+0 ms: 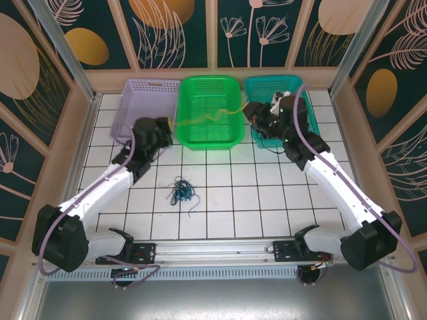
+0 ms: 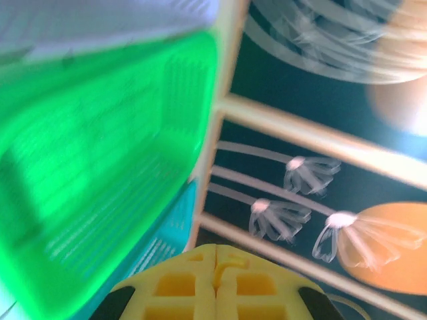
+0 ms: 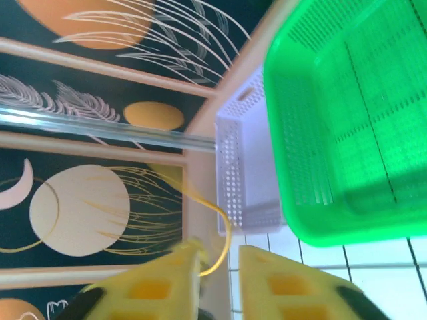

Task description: Untangle the cables

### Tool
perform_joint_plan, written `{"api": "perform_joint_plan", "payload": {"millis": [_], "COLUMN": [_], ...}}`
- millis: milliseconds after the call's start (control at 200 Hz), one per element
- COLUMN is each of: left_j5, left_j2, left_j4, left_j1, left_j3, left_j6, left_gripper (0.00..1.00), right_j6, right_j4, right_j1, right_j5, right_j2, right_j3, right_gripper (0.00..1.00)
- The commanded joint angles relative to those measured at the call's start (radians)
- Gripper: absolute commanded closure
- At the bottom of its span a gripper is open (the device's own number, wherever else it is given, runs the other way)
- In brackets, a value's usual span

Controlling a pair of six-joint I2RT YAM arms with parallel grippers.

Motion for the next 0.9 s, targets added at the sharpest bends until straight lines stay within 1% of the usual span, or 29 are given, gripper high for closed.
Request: {"api": "perform_joint_plan", "payload": {"millis": [0, 75, 170, 260, 360, 500, 551, 656, 761, 896], "left_j5": [-0.076, -0.139, -0.222, -0.270, -0.304, -0.274, -0.239, -0.102, -0.085, -0.029], "left_j2": [-0.023, -0.011, 0.034, 0.090, 0.166, 0.243, 0.266, 0.334, 0.393, 0.436], "left_j4": [-0.116, -0.154, -0.191, -0.191, -0.228, -0.237, -0.230, -0.280, -0.348, -0.338], "left_j1": [0.098, 0.138, 0.159, 0.175, 0.195, 0.232, 0.248, 0.305, 0.323, 0.332], "left_j3": [0.230, 0.355, 0.507, 0.609, 0.706, 0.733, 0.723, 0.743, 0.766, 0.716], "left_j6": [0.383, 0.579, 0.817, 0.987, 1.121, 1.215, 1.238, 1.221, 1.229, 1.241], "left_gripper": [1.00, 1.00, 1.00, 1.00, 1.00, 1.00, 1.00, 1.00, 1.00, 1.00], "right_j6": [-0.066, -0.121, -0.167, -0.179, -0.173, -0.172, -0.175, -0.177, -0.176, -0.170], "right_j4": [-0.062, -0.114, -0.156, -0.160, -0.143, -0.129, -0.124, -0.129, -0.125, -0.119], "right_j1": [0.014, 0.011, 0.011, 0.011, 0.013, 0.015, 0.016, 0.016, 0.017, 0.017], "right_j5": [-0.020, -0.004, 0.000, -0.009, -0.021, -0.025, -0.028, -0.026, -0.027, -0.029], "right_j2": [-0.012, -0.012, -0.010, -0.010, -0.014, -0.018, -0.023, -0.030, -0.037, -0.044], "right_j3": [0.076, 0.112, 0.140, 0.136, 0.113, 0.091, 0.084, 0.073, 0.055, 0.032], "right_gripper": [0.55, 0.47, 0.45, 0.45, 0.45, 0.45, 0.45, 0.45, 0.45, 0.45]}}
